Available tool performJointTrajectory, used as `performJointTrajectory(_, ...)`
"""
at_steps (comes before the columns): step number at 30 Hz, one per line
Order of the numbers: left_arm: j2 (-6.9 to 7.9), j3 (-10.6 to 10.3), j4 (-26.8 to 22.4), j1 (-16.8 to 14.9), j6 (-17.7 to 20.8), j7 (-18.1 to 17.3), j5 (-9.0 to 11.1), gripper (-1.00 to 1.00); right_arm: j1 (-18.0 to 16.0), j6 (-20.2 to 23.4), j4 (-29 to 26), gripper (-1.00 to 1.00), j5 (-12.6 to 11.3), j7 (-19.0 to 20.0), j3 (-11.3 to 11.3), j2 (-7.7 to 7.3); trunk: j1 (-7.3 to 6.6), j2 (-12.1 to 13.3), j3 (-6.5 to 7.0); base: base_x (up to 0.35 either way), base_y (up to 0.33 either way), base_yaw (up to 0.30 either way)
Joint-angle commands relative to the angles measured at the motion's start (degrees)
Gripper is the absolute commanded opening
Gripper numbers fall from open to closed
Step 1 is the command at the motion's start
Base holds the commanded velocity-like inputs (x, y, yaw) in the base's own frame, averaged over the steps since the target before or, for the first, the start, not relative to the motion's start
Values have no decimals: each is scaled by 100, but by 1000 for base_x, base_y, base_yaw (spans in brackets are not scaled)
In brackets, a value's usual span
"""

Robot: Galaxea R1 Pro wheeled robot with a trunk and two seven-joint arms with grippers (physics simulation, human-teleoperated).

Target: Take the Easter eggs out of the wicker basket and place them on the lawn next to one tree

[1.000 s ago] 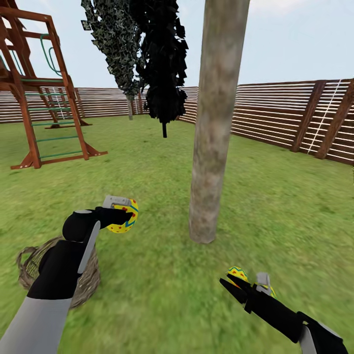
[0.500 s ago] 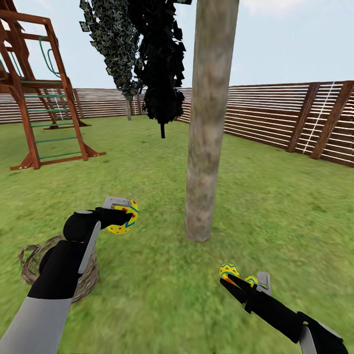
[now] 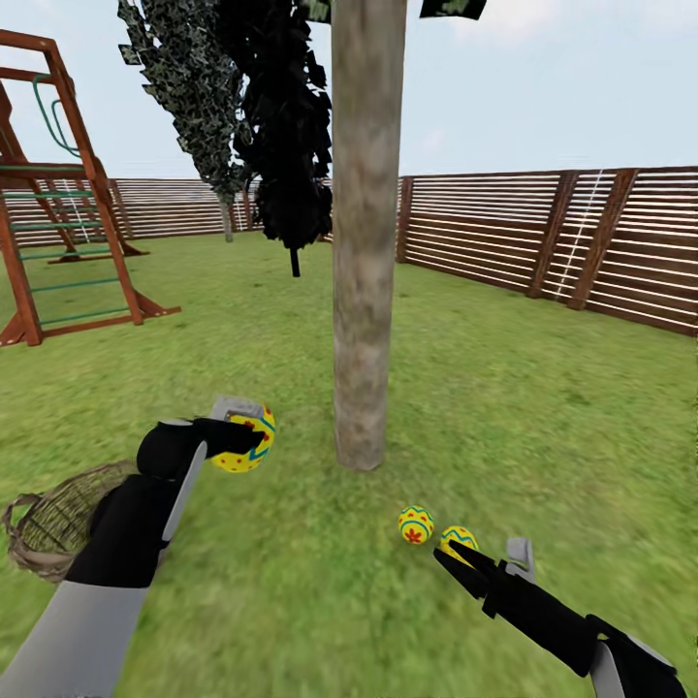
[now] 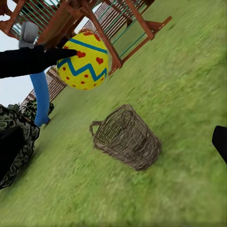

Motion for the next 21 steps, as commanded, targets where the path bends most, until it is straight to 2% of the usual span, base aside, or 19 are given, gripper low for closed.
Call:
performJointTrajectory(1, 4, -9, 95, -7, 22, -42, -37, -100, -4, 44, -1, 100, -17, 15, -10, 2, -23, 39, 13, -9, -7, -7)
performJointTrajectory(3, 4, -18, 394, -11, 22, -42, -37, -100, -1, 44, -4, 100, -22, 15, -10, 4, -67, 119, 49, -4, -3, -3)
performJointTrajectory(8, -1, -12, 1705, -36, 22, -46, -32, -100, 3, 44, -3, 100, -19, 15, -14, -2, -177, 320, 139, 0, 0, 0)
performJointTrajectory(10, -11, -7, 2084, -66, 22, -45, -27, -100, 4, 44, -1, 100, -18, 15, -16, -3, -221, 400, 175, 0, 0, 0)
performJointTrajectory(12, -20, -4, 2298, -83, 22, -43, -23, -100, 4, 44, -4, 100, -20, 15, -17, -4, -265, 480, 211, 0, 0, 0)
performJointTrajectory(17, -45, 6, 2437, -95, 22, -49, -20, -100, 4, 43, -8, 100, -27, 15, -11, -4, -375, 680, 301, 0, 0, 0)
performJointTrajectory(21, -406, -5, 3325, -274, 22, -47, -9, -100, 4, 44, -9, 100, -45, 15, -17, -4, -463, 841, 373, 0, 0, -4)
